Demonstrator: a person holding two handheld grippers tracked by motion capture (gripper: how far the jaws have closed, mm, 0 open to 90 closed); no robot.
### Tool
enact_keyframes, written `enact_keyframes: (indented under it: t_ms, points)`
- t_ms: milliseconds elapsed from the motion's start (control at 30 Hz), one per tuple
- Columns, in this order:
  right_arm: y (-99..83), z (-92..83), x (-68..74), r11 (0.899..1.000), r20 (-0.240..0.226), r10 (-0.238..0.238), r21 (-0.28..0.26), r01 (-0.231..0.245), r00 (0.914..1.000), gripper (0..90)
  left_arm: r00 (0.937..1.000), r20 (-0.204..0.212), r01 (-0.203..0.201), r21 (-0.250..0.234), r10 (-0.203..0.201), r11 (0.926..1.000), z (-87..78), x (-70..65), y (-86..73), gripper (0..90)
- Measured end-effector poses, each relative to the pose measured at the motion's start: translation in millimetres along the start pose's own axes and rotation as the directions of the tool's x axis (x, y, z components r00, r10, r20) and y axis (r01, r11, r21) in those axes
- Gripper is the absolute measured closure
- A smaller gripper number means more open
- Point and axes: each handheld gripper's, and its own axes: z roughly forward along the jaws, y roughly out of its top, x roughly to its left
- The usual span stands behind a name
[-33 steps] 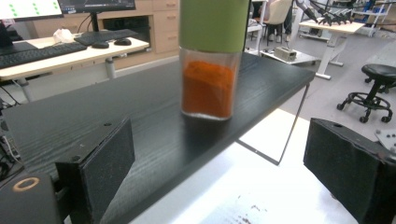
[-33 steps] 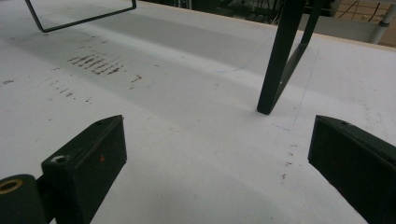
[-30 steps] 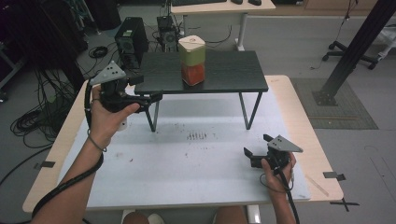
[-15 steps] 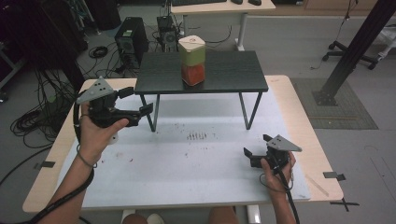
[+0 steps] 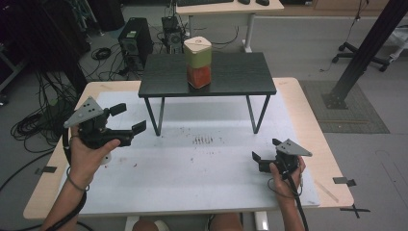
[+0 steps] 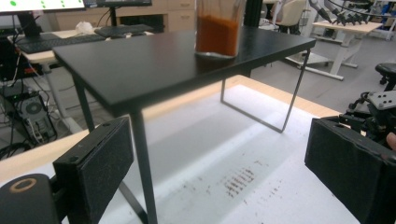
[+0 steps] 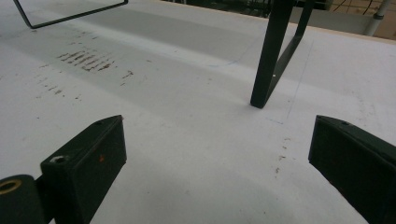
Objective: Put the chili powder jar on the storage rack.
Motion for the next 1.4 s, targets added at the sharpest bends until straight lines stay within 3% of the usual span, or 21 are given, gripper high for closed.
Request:
enact_keyframes:
  t_ms: [300,667,1133,1400]
  points:
    - [0.9,2.7,3.0,0.999,-0.01,-0.03,0.021,0.03,0.9995,4.0,0.9989,-0.033,0.034,-0.016,-0.034,0.9993,-16.7,8.8,-23.1,8.4]
    - [1.0,4.2,3.5,0.999,0.001,-0.031,0.043,0.031,0.9995,4.0,0.9979,-0.06,0.022,-0.033,-0.024,0.9992,-33.1,17.8,-34.3,8.4]
    - [2.0,6.4,5.5,0.997,-0.004,-0.054,0.064,0.054,0.9985,4.0,0.9983,-0.056,0.013,-0.034,-0.015,0.9993,-35.2,30.1,-47.0,8.4]
    - [2.1,7.2,6.4,0.996,-0.007,-0.062,0.07,0.062,0.9981,4.0,0.9981,-0.052,0.031,-0.04,-0.033,0.9987,-32.5,33.3,-59.1,8.4]
